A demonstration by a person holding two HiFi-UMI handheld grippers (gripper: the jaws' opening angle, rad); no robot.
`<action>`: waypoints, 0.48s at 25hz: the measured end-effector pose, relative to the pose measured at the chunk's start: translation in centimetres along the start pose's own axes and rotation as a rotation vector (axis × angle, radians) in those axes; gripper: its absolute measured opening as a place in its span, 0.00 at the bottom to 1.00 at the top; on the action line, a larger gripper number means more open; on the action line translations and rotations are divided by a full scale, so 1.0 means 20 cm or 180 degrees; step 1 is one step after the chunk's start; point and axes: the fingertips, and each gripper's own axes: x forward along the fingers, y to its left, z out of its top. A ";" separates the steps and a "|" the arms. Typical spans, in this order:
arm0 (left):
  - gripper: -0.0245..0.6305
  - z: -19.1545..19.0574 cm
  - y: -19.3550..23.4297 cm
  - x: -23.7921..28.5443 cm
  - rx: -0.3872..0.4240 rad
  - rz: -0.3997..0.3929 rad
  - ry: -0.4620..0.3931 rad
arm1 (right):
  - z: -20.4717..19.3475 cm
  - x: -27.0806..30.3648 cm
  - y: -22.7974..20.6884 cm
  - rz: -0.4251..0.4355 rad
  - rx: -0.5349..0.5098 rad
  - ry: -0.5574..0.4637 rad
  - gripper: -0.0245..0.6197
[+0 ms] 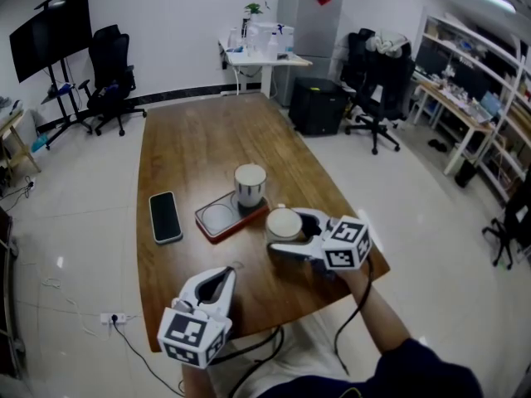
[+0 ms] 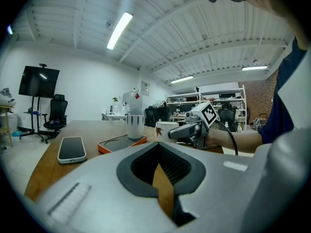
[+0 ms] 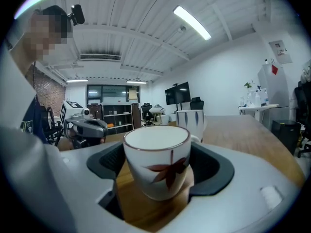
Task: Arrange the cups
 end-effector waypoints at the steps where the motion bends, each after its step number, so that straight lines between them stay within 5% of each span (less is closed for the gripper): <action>1: 0.04 0.00 0.00 0.00 0.0002 0.0001 0.0002 | 0.00 0.01 0.00 0.0004 0.0014 0.0039 0.65; 12: 0.04 0.00 0.00 0.00 0.0095 -0.0018 0.0019 | 0.02 0.10 0.01 0.0101 0.0014 0.0111 0.65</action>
